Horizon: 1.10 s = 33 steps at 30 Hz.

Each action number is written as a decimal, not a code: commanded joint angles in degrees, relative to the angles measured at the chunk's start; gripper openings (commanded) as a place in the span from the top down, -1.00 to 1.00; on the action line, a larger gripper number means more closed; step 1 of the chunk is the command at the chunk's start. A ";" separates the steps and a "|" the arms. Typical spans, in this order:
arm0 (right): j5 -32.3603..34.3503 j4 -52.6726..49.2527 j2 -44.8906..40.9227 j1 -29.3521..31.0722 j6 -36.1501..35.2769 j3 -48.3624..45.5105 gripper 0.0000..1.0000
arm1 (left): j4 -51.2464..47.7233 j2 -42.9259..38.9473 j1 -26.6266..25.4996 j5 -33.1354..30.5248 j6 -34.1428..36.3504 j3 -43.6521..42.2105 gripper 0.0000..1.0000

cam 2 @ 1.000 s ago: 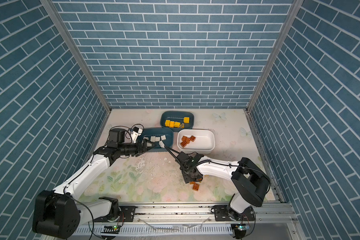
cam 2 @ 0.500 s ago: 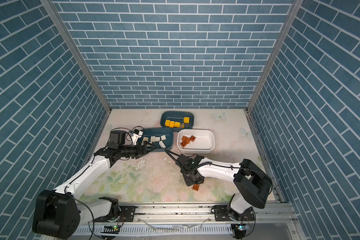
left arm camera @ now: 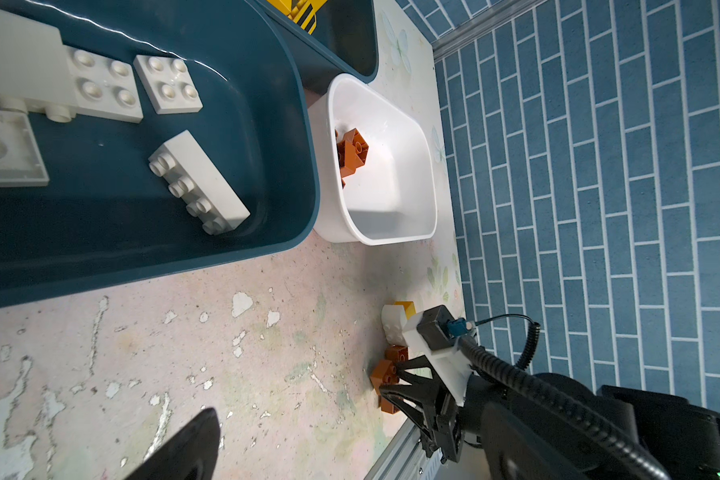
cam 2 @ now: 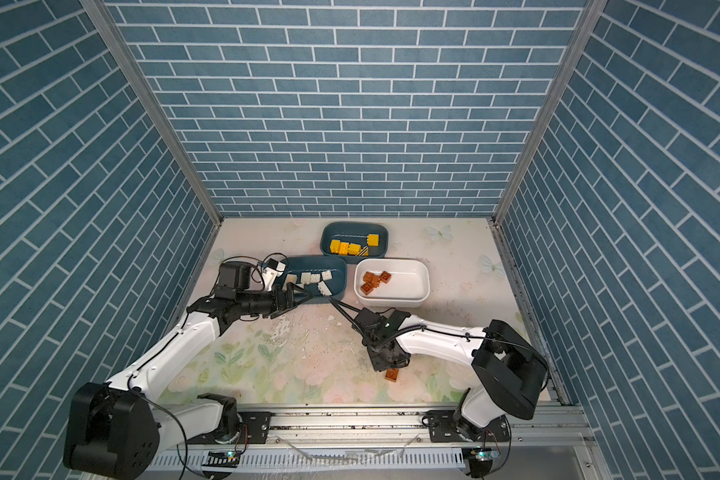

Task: Sort the legos into containers by color
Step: 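Lower the right gripper and grasp another brown brick, then carry the brown brick with the right gripper into the white tub, release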

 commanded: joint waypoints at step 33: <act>-10.53 5.95 23.80 -28.82 -22.60 32.86 0.19 | 6.10 0.36 0.00 0.90 -4.16 4.66 -0.99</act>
